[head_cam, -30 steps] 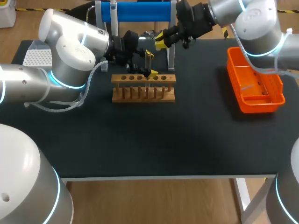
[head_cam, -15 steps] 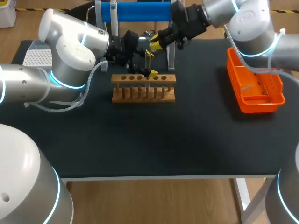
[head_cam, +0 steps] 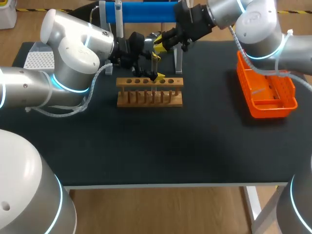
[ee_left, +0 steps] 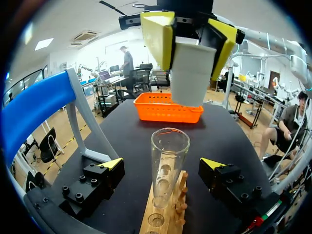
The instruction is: Invert the test tube, pick up the pipette, mount the tip to pipette, aspirate from beaker and dispense into the tube, eject the tip, return the pipette, and cap with the stopper.
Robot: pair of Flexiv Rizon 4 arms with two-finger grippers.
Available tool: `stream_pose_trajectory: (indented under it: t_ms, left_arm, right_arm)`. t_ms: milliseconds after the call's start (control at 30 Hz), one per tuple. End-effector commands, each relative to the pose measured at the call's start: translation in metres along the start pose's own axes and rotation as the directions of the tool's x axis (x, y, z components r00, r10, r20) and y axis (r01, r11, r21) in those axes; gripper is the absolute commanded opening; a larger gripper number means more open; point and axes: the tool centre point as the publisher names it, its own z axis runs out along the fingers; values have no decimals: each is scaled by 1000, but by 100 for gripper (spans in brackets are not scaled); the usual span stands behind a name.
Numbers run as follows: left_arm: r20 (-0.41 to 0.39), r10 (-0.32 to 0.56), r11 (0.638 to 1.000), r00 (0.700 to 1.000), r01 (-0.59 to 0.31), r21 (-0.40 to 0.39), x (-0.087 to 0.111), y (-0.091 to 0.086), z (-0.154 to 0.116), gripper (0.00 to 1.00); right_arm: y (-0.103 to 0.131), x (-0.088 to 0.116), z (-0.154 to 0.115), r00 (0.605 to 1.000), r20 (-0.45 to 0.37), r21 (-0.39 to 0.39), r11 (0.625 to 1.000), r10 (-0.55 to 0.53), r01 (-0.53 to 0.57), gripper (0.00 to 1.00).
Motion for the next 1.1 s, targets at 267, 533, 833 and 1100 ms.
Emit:
stream_pose_trajectory:
  t_ms: [267, 533, 833, 1100]
  left_arm:
    - [-3, 1, 1000, 1000, -1, 2, -1, 1, 1, 100]
    - [-3, 1, 1000, 1000, -1, 2, -1, 1, 1, 100]
    - [-3, 1, 1000, 1000, -1, 2, -1, 1, 1, 100]
    - [-3, 1, 1000, 1000, -1, 2, -1, 1, 1, 100]
  right_arm:
    - [-2, -6, 7, 1000, -6, 10, 1000, 8, -8, 0]
    - [-5, -6, 10, 1000, -12, 12, 1000, 12, -12, 0]
    - [-8, -5, 12, 1000, -15, 16, 1000, 17, -16, 0]
    - [-13, -1, 18, 999, -25, 24, 1000, 20, -19, 0]
